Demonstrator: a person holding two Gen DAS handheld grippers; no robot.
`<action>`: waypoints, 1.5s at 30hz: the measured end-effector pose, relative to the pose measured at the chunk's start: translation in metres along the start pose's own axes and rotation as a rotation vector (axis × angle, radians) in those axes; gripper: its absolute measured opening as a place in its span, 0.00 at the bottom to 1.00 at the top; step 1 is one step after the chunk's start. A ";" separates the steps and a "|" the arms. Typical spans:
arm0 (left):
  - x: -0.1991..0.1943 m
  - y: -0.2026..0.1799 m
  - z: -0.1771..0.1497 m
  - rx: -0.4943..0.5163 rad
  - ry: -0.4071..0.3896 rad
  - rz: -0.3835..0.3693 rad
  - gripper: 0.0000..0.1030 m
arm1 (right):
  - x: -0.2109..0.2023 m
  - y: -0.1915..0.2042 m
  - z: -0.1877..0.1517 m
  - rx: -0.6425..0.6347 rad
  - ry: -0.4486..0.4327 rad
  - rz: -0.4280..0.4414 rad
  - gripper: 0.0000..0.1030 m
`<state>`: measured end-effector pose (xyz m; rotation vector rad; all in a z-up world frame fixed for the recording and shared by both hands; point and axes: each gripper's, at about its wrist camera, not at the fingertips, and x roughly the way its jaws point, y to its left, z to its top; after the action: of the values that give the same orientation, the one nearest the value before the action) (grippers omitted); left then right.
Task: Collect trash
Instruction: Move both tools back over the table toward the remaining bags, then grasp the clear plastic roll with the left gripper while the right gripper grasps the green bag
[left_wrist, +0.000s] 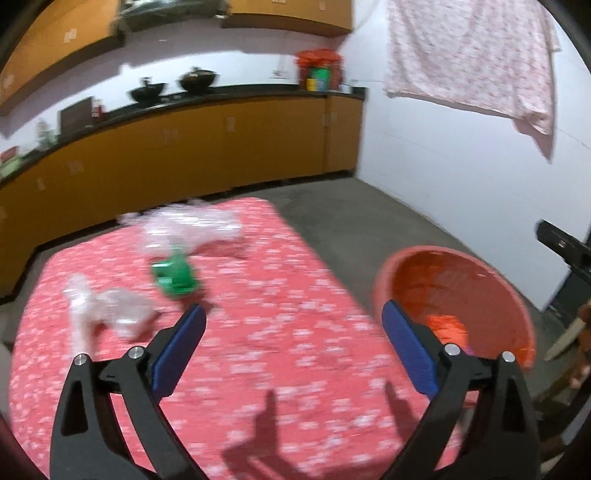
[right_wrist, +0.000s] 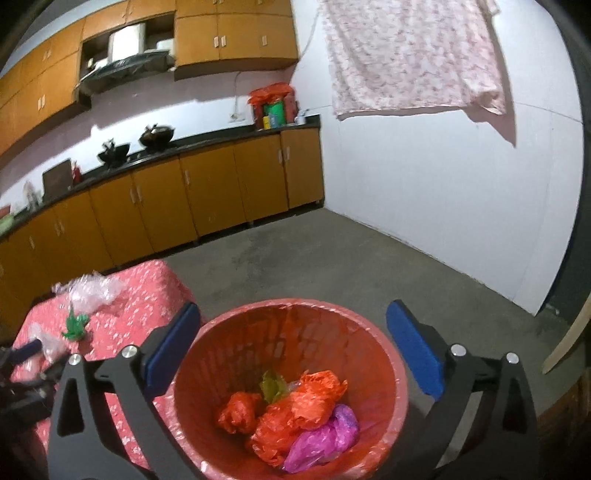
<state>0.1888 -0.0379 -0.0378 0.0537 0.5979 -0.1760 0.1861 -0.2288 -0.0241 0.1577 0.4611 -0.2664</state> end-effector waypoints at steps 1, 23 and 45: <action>-0.004 0.015 -0.002 -0.007 -0.009 0.045 0.94 | 0.000 0.006 -0.001 -0.019 0.004 0.003 0.96; 0.042 0.210 -0.010 -0.228 0.129 0.398 0.89 | 0.031 0.121 -0.026 -0.148 0.104 0.157 0.96; 0.073 0.237 -0.028 -0.279 0.243 0.341 0.39 | 0.056 0.202 -0.032 -0.240 0.143 0.294 0.96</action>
<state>0.2751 0.1868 -0.1024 -0.0941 0.8403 0.2490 0.2798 -0.0415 -0.0600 0.0080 0.6007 0.0896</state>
